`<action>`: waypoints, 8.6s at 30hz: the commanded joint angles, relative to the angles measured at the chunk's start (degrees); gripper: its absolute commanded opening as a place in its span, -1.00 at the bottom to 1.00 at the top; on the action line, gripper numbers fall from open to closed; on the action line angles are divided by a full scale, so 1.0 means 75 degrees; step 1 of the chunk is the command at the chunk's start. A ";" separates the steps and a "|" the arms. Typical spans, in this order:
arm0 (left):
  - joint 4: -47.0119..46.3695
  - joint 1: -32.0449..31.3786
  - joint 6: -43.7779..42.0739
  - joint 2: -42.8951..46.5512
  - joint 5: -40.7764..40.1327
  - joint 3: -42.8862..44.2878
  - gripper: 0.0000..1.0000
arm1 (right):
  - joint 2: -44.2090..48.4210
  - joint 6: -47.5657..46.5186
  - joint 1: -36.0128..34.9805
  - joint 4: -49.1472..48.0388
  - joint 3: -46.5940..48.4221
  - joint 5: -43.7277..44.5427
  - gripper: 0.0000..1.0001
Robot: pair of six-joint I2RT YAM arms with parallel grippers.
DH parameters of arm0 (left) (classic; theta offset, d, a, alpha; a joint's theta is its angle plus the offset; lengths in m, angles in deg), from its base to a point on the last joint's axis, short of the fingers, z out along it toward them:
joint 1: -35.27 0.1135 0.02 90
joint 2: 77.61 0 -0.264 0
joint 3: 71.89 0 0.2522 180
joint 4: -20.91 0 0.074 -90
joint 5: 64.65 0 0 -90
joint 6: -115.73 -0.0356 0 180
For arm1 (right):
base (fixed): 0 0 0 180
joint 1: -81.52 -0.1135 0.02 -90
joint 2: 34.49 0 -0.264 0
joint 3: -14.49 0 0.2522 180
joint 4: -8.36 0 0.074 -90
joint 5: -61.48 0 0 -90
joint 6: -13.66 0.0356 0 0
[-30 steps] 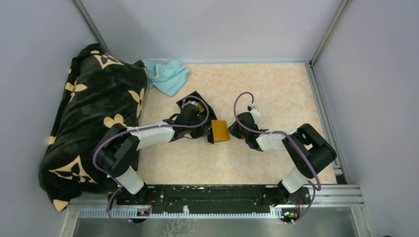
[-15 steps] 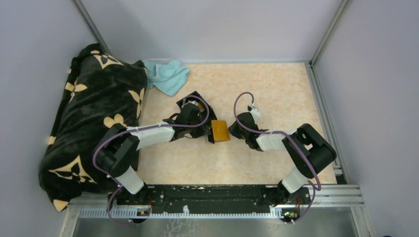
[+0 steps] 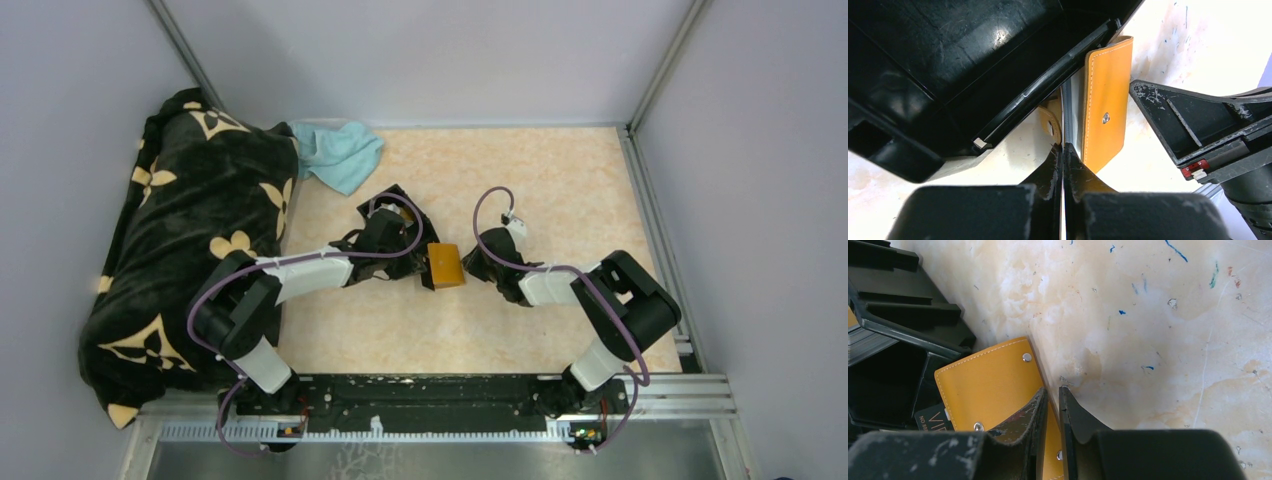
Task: Put the credit cards into the card holder
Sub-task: Open the card holder at the center of the board.
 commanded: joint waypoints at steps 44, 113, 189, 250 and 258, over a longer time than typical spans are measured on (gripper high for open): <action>-0.0262 -0.0105 0.0015 0.0308 -0.0320 -0.0231 -1.00 | -0.0784 -0.0327 -0.0188 0.2154 -0.0462 -0.0328 -0.66; -0.2120 -0.0308 0.1653 -0.0203 0.0056 -0.1115 -1.00 | -0.0878 -0.0420 -0.0194 0.2007 -0.0661 -0.0363 -0.66; -0.4682 -0.0872 0.1629 -0.0766 -0.0048 -0.0722 -1.00 | 0.1474 -0.0768 0.0614 0.3561 -0.0575 0.0659 -0.07; -0.2398 -0.2376 0.0493 -0.2239 -0.0670 0.2296 -1.00 | 0.3080 -0.2320 0.0668 0.5368 0.1793 0.1040 0.03; -0.2443 -0.2520 0.0479 -0.2105 -0.0762 0.2237 -1.00 | 0.2624 -0.2416 0.0681 0.5330 0.1992 0.1260 0.04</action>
